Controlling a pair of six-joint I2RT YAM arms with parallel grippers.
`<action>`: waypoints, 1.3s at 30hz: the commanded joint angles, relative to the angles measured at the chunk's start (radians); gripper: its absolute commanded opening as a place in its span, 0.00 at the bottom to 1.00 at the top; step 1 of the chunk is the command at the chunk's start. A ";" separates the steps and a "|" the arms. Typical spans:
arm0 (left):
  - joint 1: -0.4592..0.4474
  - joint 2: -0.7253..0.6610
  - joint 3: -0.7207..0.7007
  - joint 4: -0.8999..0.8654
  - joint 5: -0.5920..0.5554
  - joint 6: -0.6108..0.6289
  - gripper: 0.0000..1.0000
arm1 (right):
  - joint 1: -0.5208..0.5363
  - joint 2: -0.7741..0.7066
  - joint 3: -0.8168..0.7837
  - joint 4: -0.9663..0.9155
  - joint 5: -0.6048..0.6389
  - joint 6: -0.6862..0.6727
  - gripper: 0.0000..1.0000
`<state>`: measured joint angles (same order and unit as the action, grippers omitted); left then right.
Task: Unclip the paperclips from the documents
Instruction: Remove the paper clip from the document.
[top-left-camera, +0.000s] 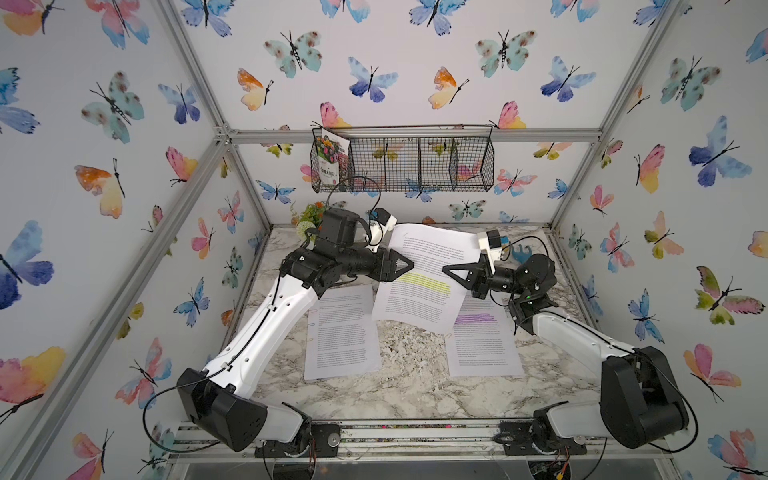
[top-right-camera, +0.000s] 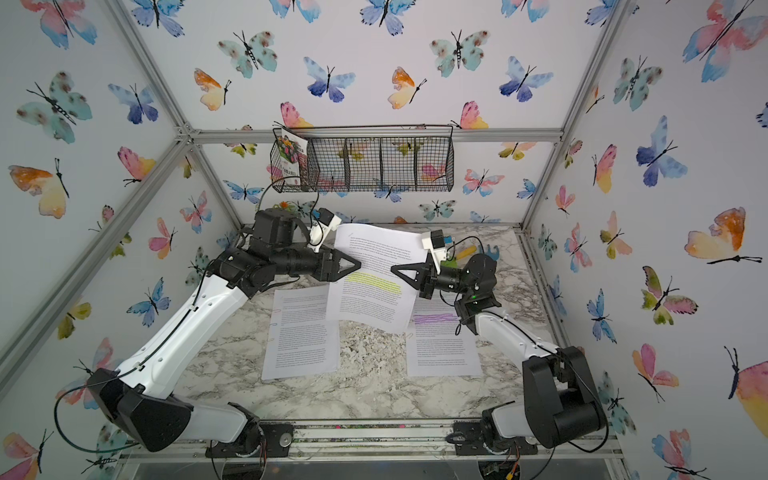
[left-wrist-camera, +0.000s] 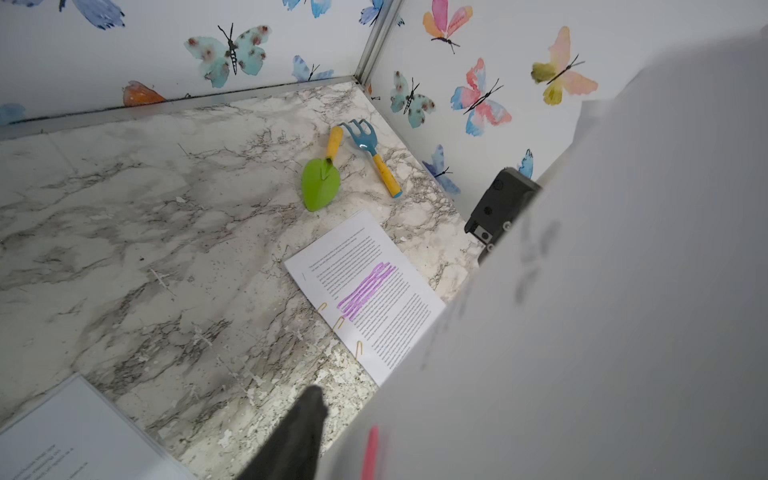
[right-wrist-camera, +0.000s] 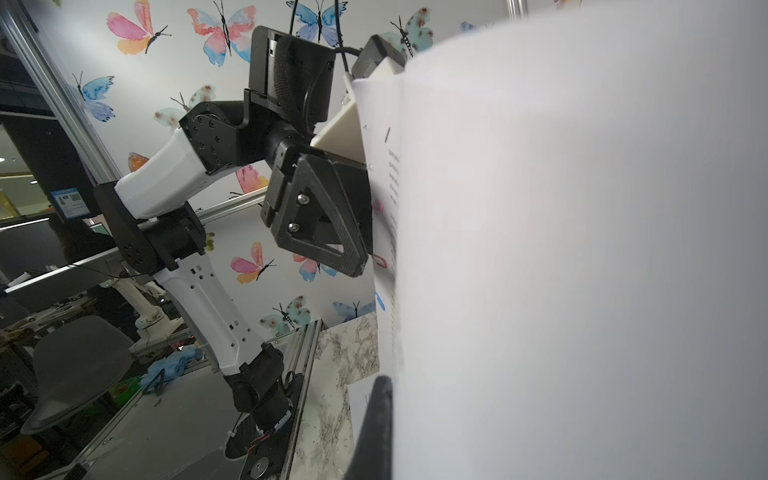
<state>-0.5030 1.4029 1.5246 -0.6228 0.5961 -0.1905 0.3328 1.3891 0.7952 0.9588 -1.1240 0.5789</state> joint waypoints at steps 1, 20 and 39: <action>0.012 -0.032 0.002 0.028 -0.014 0.006 0.35 | 0.001 -0.024 0.025 -0.073 -0.042 -0.038 0.02; 0.055 -0.027 0.028 -0.038 0.019 0.047 0.01 | 0.000 -0.050 0.025 -0.173 -0.025 -0.103 0.02; 0.164 -0.062 0.001 -0.067 -0.099 0.042 0.00 | -0.044 -0.056 0.022 -0.333 0.010 -0.196 0.02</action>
<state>-0.3771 1.3773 1.5276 -0.6655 0.5587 -0.1497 0.3061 1.3590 0.7975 0.6914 -1.1263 0.4408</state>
